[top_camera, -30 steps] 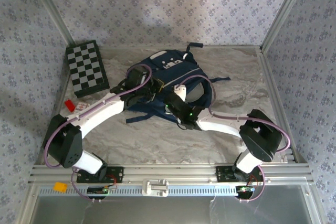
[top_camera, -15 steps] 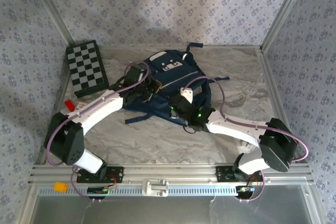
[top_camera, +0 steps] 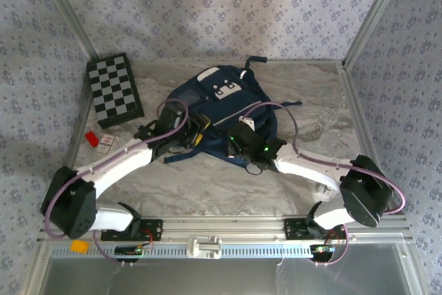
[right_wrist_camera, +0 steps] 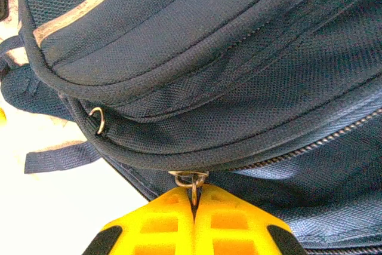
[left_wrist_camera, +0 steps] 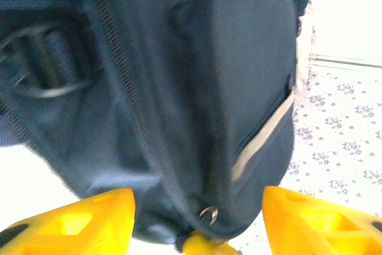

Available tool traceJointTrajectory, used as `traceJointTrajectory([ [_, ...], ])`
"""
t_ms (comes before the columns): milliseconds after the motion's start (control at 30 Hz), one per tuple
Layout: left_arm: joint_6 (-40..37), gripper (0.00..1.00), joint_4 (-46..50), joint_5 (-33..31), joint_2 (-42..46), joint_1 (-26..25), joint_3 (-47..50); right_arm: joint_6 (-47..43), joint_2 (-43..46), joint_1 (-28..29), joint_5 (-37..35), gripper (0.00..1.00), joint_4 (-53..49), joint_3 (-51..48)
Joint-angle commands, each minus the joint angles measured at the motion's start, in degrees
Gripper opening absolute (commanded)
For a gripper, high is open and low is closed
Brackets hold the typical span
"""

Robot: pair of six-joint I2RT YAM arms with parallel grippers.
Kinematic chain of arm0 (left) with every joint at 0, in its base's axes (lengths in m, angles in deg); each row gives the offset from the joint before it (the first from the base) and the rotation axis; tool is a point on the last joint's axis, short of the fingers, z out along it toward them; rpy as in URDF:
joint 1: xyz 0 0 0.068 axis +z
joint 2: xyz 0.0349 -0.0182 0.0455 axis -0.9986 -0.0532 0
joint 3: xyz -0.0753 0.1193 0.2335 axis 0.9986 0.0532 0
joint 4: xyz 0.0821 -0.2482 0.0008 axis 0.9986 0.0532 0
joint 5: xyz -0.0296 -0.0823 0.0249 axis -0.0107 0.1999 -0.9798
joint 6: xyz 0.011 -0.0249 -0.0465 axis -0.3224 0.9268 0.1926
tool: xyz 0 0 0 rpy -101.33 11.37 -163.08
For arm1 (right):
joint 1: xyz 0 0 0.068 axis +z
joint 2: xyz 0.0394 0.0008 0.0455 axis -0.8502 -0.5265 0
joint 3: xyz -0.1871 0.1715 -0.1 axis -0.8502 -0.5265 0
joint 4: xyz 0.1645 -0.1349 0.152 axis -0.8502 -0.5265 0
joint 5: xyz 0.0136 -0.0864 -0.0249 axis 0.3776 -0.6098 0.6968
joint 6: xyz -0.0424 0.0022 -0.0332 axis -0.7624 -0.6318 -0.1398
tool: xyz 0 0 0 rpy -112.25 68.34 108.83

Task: Pack the student bag

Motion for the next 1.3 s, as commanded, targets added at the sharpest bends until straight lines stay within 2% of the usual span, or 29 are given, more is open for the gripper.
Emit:
traceJointTrajectory([
  [0, 7.82, 0.58, -6.16, -4.53, 0.94, -4.29, 3.31, -1.83, 0.36, -0.42, 2.33, 0.0, 1.33, -0.35],
  [133, 10.8, 0.56, -7.83, -7.65, -2.63, -7.47, 3.06, -1.92, 0.39, -0.63, 2.22, 0.0, 1.19, -0.79],
  [333, 15.2, 0.55, -17.7, -8.47, -10.54, -7.73, 2.5, -2.26, 0.38, -0.68, 2.61, 0.0, 2.63, -1.67],
  [467, 15.81, 0.48, -14.83, -11.19, -13.17, -8.06, -0.78, -2.53, 0.18, -0.71, 2.59, 0.0, 2.95, -2.4],
  [667, 19.73, 0.27, -14.61, -17.48, -15.18, -9.12, -1.91, -3.92, -1.45, -0.29, 1.99, 0.0, 2.53, -1.46],
  [833, 19.48, 0.05, -14.02, -21.51, -14.64, -8.91, -1.53, -4.99, -1.37, -0.35, -1.58, 0.0, -1.62, 0.5],
  [867, 19.08, 0.0, -13.2, -21.49, -14.03, -8.82, -1.34, -4.95, -1.2, -0.31, -2.29, 0.0, -2.82, 0.78],
  [967, 15.16, 0.0, -7.53, -21.05, -11.2, -7.89, -1.55, -5.52, -0.13, -0.65, -4.84, 0.0, -7.22, 1.21],
  [1100, 7.58, 0.0, -2.86, -14.61, -7.51, -2.98, -0.17, -6.15, 2.67, -0.88, -7.07, 0.0, -14.47, 0.89],
  [1167, 5.09, 0.0, -2.36, -11.38, -5.46, -0.3, 1.51, -6.2, 4.21, -1.84, -6.75, 0.0, -17.04, -0.35],
  [1267, 0.09, 0.0, -1.02, -8.27, -2.43, 2.72, 2.34, -8.72, 6.24, -5.0, -3.21, 0.0, -14.9, -2.65],
])
